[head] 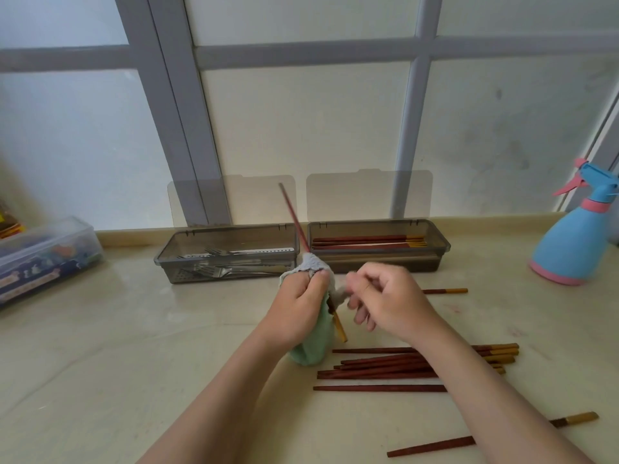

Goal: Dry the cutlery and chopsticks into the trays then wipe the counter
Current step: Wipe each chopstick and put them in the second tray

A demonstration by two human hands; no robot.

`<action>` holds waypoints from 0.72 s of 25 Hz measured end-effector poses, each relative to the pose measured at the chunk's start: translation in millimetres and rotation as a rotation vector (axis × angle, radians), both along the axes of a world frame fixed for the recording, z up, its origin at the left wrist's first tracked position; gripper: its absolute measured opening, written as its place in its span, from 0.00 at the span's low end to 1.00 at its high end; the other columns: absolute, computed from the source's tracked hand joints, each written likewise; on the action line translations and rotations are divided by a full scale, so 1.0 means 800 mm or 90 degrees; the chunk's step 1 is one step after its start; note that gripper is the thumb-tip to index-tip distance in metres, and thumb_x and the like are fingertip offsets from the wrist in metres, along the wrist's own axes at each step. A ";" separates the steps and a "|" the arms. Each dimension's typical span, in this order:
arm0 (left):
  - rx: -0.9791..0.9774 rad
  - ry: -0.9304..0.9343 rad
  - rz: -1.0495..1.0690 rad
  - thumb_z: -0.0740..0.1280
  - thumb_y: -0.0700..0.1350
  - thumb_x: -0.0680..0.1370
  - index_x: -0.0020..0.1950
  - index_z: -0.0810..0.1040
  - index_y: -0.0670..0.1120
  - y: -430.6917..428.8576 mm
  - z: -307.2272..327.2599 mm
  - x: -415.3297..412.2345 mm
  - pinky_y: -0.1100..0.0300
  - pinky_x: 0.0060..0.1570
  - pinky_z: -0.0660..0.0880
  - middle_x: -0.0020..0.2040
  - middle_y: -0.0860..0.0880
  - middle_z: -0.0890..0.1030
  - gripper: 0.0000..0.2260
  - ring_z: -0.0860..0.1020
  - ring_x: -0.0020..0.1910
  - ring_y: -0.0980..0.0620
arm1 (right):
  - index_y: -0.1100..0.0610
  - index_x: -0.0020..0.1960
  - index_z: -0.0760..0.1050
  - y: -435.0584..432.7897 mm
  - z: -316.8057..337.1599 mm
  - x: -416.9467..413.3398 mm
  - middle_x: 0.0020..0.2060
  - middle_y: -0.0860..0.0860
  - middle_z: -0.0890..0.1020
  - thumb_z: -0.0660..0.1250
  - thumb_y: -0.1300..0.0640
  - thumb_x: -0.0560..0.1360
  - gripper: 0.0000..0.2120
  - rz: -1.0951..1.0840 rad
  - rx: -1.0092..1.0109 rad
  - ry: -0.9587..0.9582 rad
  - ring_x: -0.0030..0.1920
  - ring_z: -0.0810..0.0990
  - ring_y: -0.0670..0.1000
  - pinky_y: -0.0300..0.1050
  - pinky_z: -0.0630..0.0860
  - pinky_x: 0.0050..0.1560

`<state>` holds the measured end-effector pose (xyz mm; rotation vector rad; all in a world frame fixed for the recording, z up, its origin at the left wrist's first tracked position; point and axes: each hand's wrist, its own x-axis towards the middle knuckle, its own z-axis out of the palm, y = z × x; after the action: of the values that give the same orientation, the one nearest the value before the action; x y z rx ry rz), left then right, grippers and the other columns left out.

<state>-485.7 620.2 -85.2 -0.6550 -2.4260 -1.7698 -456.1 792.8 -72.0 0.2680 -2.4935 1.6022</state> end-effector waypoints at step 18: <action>-0.072 -0.061 -0.055 0.61 0.44 0.75 0.26 0.63 0.47 -0.012 -0.005 0.008 0.63 0.26 0.58 0.25 0.50 0.62 0.17 0.60 0.24 0.53 | 0.56 0.53 0.75 0.056 0.023 -0.036 0.48 0.55 0.84 0.61 0.59 0.84 0.04 -0.421 -0.252 0.295 0.44 0.86 0.49 0.45 0.83 0.43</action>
<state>-479.2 610.7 -88.9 -0.7122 -2.6161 -1.7433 -484.8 837.7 -53.4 -0.2020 -1.6313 1.4750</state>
